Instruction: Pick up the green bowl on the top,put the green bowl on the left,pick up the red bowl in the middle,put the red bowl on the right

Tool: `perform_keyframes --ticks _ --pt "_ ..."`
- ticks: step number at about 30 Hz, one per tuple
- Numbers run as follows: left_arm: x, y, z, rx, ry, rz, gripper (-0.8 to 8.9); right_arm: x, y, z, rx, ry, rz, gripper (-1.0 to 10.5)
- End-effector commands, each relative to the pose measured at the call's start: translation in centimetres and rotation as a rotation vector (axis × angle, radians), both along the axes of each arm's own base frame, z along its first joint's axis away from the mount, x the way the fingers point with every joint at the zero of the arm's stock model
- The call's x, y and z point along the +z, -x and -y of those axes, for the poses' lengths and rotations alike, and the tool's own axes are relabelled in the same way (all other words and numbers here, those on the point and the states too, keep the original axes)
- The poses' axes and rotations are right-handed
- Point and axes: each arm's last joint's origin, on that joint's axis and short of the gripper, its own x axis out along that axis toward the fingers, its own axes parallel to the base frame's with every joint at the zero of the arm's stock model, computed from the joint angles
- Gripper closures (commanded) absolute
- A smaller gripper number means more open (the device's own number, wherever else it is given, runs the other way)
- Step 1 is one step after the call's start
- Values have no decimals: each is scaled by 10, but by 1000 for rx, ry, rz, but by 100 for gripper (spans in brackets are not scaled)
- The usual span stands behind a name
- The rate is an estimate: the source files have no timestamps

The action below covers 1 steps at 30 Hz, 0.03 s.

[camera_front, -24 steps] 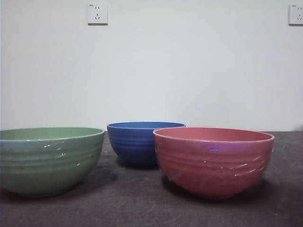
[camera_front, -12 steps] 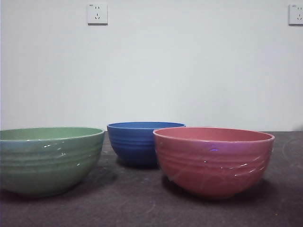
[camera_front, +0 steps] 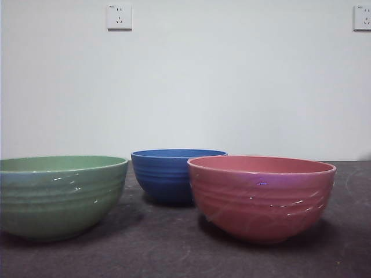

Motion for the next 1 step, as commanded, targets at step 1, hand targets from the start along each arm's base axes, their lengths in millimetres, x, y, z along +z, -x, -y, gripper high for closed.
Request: perform_keyframes --ticks 1 --pt "-5 -1 0 -2 4 -12 817 -4 0 0 -2 -10 -19 945"
